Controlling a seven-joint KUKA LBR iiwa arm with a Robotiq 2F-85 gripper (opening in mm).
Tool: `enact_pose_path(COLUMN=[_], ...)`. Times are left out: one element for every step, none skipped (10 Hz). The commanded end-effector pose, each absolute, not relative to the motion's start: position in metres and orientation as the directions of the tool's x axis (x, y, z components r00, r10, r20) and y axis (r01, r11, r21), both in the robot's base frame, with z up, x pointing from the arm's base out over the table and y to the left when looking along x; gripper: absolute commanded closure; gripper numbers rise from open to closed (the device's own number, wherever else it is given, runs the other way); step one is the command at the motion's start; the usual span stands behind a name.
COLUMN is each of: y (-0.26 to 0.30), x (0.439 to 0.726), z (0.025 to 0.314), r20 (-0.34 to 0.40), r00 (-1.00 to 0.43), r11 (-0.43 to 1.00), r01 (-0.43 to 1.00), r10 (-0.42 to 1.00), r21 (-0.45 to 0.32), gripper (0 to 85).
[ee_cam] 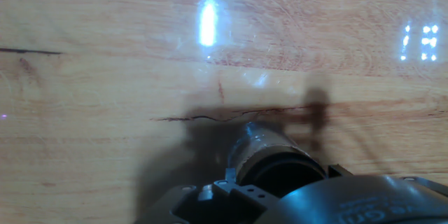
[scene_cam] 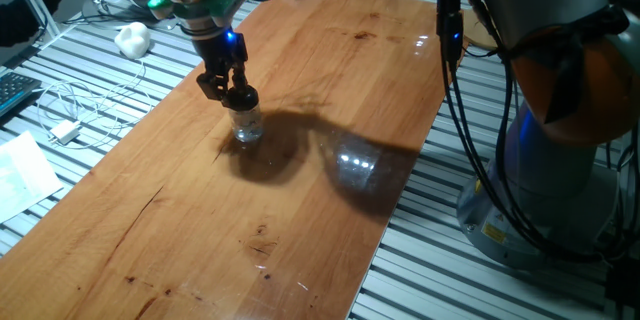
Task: Screw the lid onto the jar
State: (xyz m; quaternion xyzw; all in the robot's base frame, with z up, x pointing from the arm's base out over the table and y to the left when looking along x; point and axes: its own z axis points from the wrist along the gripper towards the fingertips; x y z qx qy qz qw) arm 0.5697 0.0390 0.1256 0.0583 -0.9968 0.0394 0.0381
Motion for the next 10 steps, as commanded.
enact_pose_path(y=[0.0393,0.0393,0.0395,0.0396,0.0397,0.0399,0.0402,0.0404,0.0405,0.0405], x=[0.5694,0.5694,0.5693,0.5692,0.5692,0.5691,0.5689,0.5689,0.5689,0.5689], z=[0.1237,0.1231,0.1226,0.1224,0.1222,0.1216,0.1206,0.1198,0.1197,0.1197], r20=[0.081,0.084,0.084,0.082,0.08,0.076,0.07,0.065,0.062,0.059], r00=[-0.99,-0.99,-0.99,-0.991,-0.991,-0.992,-0.992,-0.993,-0.993,-0.994], r11=[0.99,0.99,0.99,0.99,0.991,0.991,0.991,0.991,0.991,0.991], r01=[-0.119,-0.119,-0.118,-0.115,-0.113,-0.11,-0.107,-0.104,-0.101,-0.1], r10=[-0.113,-0.113,-0.111,-0.109,-0.107,-0.105,-0.102,-0.099,-0.096,-0.095], r21=[-0.077,-0.076,-0.077,-0.077,-0.076,-0.078,-0.08,-0.084,-0.086,-0.088], gripper=[34.0,34.0,34.0,34.0,34.0,34.0,34.0,17.0,17.0,17.0])
